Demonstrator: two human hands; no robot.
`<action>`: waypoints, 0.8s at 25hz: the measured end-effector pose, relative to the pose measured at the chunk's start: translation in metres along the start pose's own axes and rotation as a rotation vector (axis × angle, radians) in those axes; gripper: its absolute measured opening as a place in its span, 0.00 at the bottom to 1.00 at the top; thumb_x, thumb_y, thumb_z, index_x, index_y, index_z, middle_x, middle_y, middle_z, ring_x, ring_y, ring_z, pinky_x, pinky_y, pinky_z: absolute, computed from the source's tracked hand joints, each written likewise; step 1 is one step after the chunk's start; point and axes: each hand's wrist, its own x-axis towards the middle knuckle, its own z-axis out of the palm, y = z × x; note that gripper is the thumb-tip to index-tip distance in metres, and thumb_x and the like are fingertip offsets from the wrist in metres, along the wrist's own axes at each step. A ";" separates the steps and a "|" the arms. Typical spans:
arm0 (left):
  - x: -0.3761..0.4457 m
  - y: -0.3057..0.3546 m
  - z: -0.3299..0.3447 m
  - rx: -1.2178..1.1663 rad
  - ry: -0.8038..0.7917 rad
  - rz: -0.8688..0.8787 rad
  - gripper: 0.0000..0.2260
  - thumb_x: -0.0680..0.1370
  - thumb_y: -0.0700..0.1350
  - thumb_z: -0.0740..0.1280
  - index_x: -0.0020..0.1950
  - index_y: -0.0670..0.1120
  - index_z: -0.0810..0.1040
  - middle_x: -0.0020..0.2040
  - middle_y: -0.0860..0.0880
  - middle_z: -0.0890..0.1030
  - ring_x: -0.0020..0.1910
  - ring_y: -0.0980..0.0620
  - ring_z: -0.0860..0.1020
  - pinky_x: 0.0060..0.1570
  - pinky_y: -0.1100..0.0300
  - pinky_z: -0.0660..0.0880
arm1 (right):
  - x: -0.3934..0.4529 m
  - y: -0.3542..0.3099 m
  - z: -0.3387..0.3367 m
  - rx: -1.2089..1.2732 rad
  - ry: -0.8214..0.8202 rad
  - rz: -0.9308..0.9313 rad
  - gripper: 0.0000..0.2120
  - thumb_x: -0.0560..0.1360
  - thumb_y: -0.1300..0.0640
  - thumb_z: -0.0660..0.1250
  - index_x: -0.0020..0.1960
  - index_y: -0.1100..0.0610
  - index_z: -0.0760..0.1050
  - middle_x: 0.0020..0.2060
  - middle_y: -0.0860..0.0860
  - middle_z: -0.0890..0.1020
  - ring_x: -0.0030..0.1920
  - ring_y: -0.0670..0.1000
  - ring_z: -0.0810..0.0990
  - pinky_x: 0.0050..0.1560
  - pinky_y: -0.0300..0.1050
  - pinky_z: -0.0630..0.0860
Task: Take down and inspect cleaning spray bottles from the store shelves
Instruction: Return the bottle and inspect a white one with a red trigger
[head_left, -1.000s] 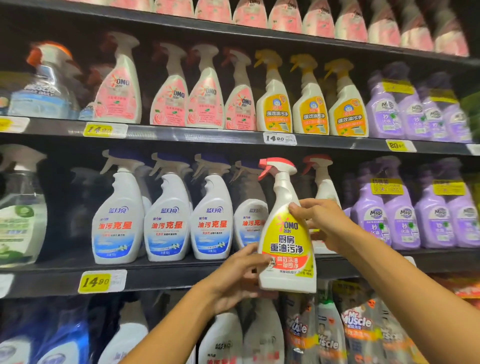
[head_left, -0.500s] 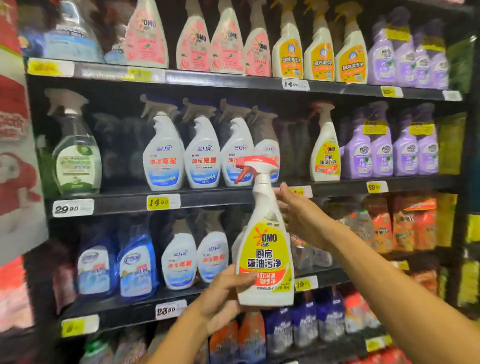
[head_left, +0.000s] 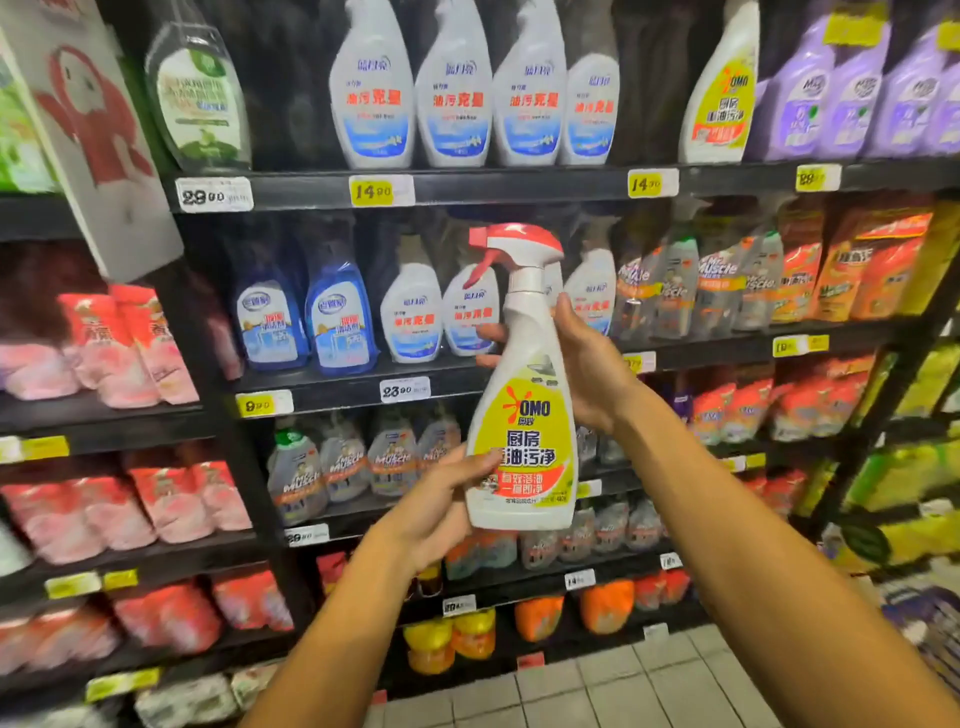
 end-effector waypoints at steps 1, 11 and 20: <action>-0.007 -0.009 -0.001 0.026 0.029 0.011 0.30 0.67 0.46 0.79 0.66 0.40 0.75 0.59 0.40 0.82 0.56 0.44 0.83 0.54 0.49 0.81 | -0.004 0.009 -0.002 0.014 0.015 0.010 0.29 0.82 0.39 0.47 0.62 0.58 0.77 0.55 0.58 0.83 0.55 0.61 0.82 0.56 0.55 0.79; -0.026 -0.097 0.008 0.046 0.268 -0.083 0.27 0.69 0.57 0.74 0.64 0.47 0.77 0.58 0.42 0.83 0.56 0.42 0.83 0.45 0.50 0.82 | -0.037 0.061 -0.045 -0.090 0.155 0.149 0.30 0.71 0.30 0.64 0.45 0.58 0.83 0.39 0.61 0.80 0.42 0.61 0.81 0.58 0.65 0.76; -0.013 -0.123 0.043 0.191 0.242 -0.145 0.30 0.67 0.67 0.72 0.64 0.53 0.78 0.61 0.44 0.82 0.59 0.44 0.81 0.49 0.51 0.81 | -0.079 0.050 -0.080 -0.135 0.127 -0.023 0.16 0.72 0.37 0.68 0.52 0.46 0.83 0.41 0.55 0.85 0.42 0.57 0.85 0.43 0.53 0.83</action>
